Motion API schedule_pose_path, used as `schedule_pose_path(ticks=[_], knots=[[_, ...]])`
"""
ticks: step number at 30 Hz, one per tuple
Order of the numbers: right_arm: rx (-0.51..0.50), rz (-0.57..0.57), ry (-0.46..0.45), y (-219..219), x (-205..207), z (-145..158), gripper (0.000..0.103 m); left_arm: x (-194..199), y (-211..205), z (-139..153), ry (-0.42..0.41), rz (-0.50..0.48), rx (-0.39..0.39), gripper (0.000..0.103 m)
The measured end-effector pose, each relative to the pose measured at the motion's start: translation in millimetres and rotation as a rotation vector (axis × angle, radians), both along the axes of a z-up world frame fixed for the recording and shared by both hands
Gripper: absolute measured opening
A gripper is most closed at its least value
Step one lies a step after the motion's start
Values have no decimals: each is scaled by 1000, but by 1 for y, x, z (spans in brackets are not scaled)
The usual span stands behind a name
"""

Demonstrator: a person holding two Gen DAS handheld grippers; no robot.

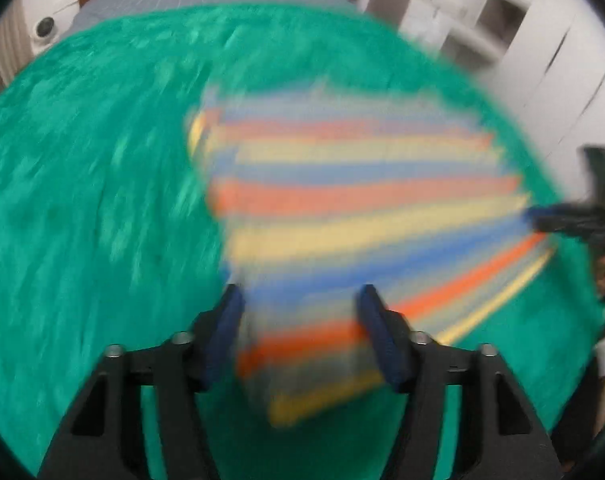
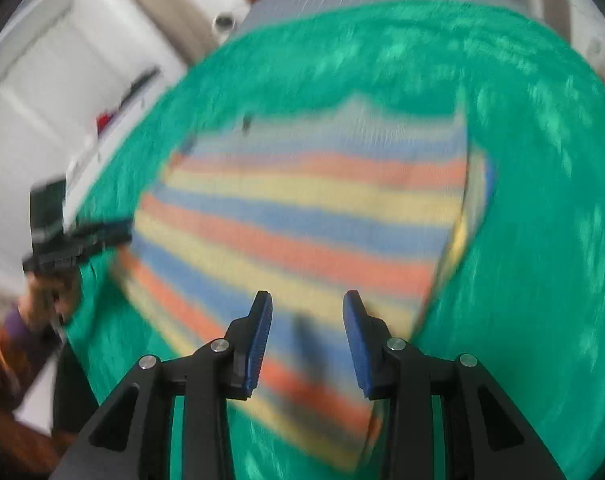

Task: Fold small clothes
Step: 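Lift the hem with both grippers and fold it over toward the collar, then open both grippers and withdraw from the folded sweater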

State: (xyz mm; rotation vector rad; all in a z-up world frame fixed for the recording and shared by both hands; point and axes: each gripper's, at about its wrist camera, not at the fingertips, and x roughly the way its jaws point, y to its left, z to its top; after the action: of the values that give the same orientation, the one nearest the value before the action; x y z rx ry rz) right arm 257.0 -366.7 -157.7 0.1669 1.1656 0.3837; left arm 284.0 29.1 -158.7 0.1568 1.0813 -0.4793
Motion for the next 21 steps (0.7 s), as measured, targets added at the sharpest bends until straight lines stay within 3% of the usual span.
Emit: schedule_pose_path(ticks=[2,5,7,9,11,13,15,21], knots=[[-54,-7,7,-7,-28,-14,34,-9,11,-7,-23,33,56,51],[-92,-121,5,-32,-47,-13,35,-13,37,-2,-17,135,39,55],[-46,-175,-12,-44,-57,-5,37,-19,48,4,-14,179,-2,56],[-78,-203,-51,-42,-71,5,40,-31,48,13,-36,203,-10,60],[-77,-221,-113,-39,-90,17,44,-48,43,20,-84,223,-6,79],[-71,-265,-172,-42,-107,24,54,-62,31,23,-141,248,0,90],[-73,-297,-218,-43,-126,29,63,-81,23,22,-189,254,14,93],[-116,-344,-263,-29,-153,9,68,-95,-18,-8,-233,248,86,94]])
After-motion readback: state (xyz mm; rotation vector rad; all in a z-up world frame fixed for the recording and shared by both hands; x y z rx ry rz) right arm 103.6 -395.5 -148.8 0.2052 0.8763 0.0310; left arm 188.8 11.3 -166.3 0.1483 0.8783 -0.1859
